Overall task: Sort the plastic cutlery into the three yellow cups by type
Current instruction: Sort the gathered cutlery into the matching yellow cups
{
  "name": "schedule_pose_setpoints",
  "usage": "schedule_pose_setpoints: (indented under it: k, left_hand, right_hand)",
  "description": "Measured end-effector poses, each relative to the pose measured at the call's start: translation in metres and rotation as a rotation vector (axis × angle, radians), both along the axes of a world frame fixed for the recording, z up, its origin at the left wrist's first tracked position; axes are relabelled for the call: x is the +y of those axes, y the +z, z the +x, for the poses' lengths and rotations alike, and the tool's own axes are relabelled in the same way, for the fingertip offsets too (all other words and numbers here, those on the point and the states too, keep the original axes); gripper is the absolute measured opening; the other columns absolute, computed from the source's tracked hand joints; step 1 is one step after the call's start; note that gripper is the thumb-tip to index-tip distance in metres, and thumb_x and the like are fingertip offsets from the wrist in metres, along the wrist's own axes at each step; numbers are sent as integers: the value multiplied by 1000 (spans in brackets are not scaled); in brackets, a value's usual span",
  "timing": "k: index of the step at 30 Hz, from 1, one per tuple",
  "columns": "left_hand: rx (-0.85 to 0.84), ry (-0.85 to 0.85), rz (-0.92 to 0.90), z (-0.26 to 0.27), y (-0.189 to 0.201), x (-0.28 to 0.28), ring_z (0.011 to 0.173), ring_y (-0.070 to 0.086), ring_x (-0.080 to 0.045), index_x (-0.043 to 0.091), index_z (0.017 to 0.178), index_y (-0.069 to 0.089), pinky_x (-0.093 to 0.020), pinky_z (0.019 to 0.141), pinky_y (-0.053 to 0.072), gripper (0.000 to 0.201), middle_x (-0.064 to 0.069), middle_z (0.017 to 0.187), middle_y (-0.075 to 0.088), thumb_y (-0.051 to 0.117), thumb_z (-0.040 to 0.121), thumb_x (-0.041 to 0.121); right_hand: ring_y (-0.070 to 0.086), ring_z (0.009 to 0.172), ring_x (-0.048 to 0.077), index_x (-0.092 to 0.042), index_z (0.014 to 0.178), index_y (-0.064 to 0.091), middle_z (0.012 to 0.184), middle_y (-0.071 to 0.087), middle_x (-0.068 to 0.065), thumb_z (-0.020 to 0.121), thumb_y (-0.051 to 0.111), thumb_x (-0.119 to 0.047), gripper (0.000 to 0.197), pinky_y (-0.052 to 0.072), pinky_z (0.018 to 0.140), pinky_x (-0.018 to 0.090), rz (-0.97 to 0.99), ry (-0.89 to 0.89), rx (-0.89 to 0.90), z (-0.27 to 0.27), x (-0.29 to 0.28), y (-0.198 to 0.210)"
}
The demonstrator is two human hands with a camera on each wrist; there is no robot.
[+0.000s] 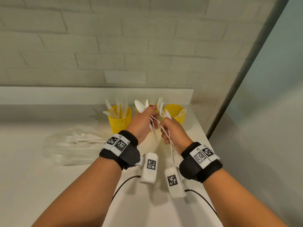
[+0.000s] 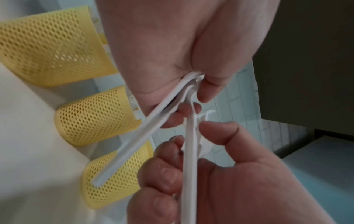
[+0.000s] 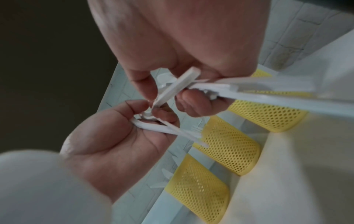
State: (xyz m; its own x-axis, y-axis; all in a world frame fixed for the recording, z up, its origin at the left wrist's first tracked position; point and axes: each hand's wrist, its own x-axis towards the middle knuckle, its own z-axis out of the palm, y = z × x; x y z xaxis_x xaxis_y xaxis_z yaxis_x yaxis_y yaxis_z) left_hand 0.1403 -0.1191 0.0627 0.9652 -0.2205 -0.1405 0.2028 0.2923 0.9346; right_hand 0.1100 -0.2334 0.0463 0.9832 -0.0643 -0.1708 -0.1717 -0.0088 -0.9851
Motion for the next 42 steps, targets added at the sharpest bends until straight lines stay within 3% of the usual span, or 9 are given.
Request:
schedule_pose_setpoints:
  k: [6, 8, 14, 23, 26, 30, 35, 38, 42]
  left_hand:
    - [13, -33, -120, 4, -4, 10, 63, 52, -24, 10, 110, 52, -41, 72, 54, 18, -6, 67, 44, 39, 97, 9]
    - [12, -71, -146, 3, -6, 12, 60, 52, -24, 13, 114, 50, -37, 65, 54, 22, -7, 70, 46, 40, 96, 5]
    - [9, -91, -216, 3, -6, 7, 68, 58, -22, 20, 101, 43, -35, 69, 49, 22, -10, 79, 60, 48, 96, -1]
    - [-75, -55, -161, 7, -6, 7, 65, 52, -20, 11, 102, 50, -29, 60, 53, 13, -8, 72, 48, 50, 99, 24]
    - [-102, -35, -35, 10, -10, 8, 77, 63, -30, 0, 109, 58, -38, 74, 56, 40, -20, 83, 61, 49, 98, 38]
    - [-151, -13, 147, 11, -13, 11, 97, 67, -37, 2, 108, 66, -50, 95, 48, 63, -26, 103, 70, 49, 88, 60]
    - [-87, 88, 2, 16, -17, 17, 71, 63, -21, 9, 100, 66, -37, 71, 58, 40, -10, 88, 65, 51, 95, 45]
    - [-92, 119, 119, 19, -17, 21, 49, 45, -11, 19, 99, 62, -24, 46, 42, 26, -3, 81, 59, 56, 93, 43]
    - [-101, -15, 230, 19, -16, 19, 57, 37, -12, 16, 100, 56, -23, 51, 33, 43, 1, 76, 45, 67, 73, 48]
  right_hand:
    - [28, 47, 12, -17, 78, 39, 60, 34, -3, 91, 29, -16, 16, 26, 46, 24, -15, -107, 40, 5, -5, -5]
    - [30, 48, 13, -18, 79, 39, 63, 34, -1, 91, 31, -14, 14, 29, 46, 24, -56, -85, 11, 6, -5, -2]
    - [35, 36, 2, -18, 93, 57, 44, 45, -18, 89, 63, -22, 9, 26, 37, 12, -111, 104, -164, -5, -1, 10]
    - [54, 45, -5, 11, 106, 59, 52, 60, -13, 85, 68, -10, 30, 39, 46, 5, -63, 51, -212, -4, -3, 3]
    - [67, 78, 1, -8, 115, 65, 92, 73, 0, 84, 69, -16, 32, 48, 67, 13, -69, 21, -233, -1, 0, -3]
    - [56, 48, -5, -1, 99, 65, 64, 64, -7, 86, 66, -13, 17, 37, 47, 4, -52, -5, -232, -2, 0, -3]
    - [54, 40, -4, -2, 99, 63, 65, 63, -1, 90, 62, -12, 14, 36, 40, 6, -10, -51, -195, 1, -5, 2]
    - [55, 40, -4, -1, 104, 63, 72, 61, 6, 90, 61, -15, 20, 36, 40, 6, -3, -92, -185, 4, -10, 4]
    - [56, 41, -4, 3, 104, 62, 72, 59, 7, 91, 61, -15, 22, 36, 40, 6, -14, -76, -194, 4, -10, 4]
